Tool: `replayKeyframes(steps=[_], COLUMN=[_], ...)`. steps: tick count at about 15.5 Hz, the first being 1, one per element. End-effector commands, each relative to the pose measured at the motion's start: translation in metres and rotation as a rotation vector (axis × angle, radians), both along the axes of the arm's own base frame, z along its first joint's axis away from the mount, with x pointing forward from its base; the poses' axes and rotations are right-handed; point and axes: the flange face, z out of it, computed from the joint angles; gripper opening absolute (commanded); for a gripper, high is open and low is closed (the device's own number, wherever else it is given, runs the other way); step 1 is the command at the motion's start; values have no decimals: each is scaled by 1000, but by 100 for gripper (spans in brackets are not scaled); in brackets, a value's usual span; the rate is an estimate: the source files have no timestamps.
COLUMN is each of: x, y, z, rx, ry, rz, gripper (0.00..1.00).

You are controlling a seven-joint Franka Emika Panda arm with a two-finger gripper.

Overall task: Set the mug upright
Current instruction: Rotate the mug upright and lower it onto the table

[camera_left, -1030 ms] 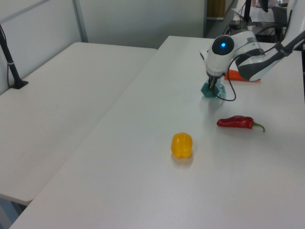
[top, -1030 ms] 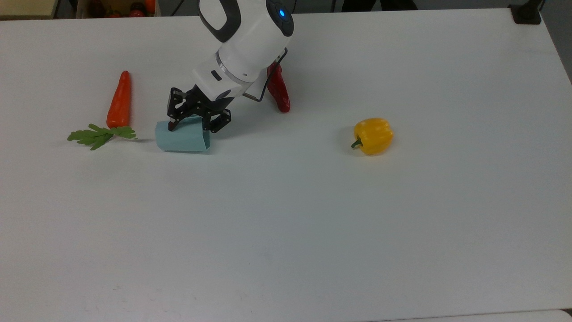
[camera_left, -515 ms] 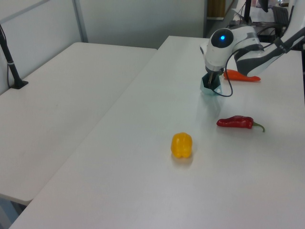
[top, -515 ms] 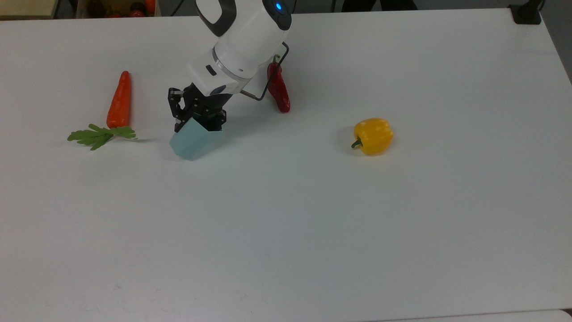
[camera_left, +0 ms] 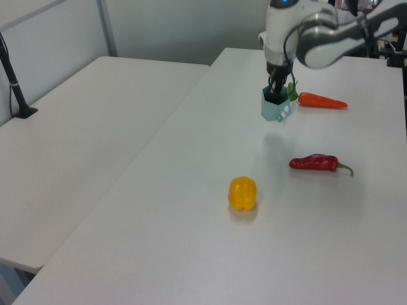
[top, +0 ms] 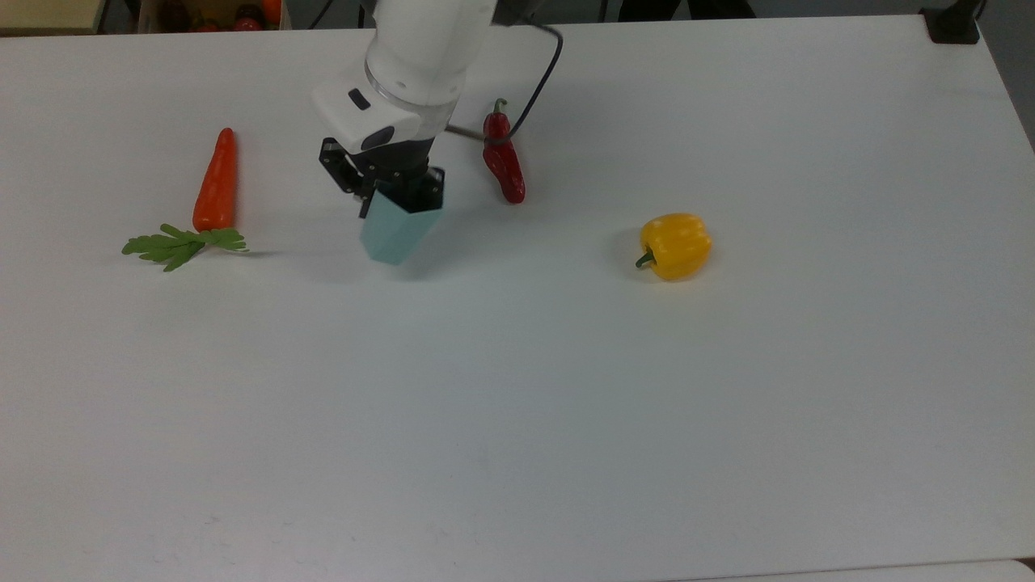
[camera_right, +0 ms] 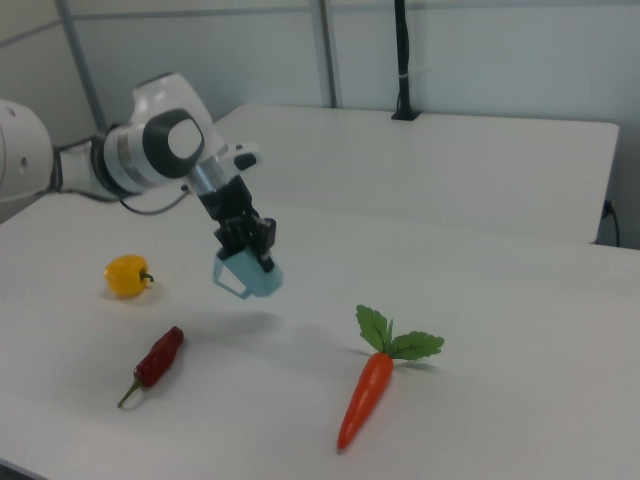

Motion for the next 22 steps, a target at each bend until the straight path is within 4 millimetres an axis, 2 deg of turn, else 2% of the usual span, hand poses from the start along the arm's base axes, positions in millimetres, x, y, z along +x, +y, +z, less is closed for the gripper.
replayKeyframes(steps=[1,5,8,11,18,19,21,22], x=[3,17,33,41,44,45,46,46], y=[9,0,-5,-7,-6,-5,-4,-5], z=[25,3,-29,-49,-67,-68,-68,-69], rx=[143,201,252,260,312,310,309,310], ry=[110,216,247,266,280,267,258,259], rz=[199,410,471,500,555,554,547,542], gripper=[0,0,0,0,0,6,32,40])
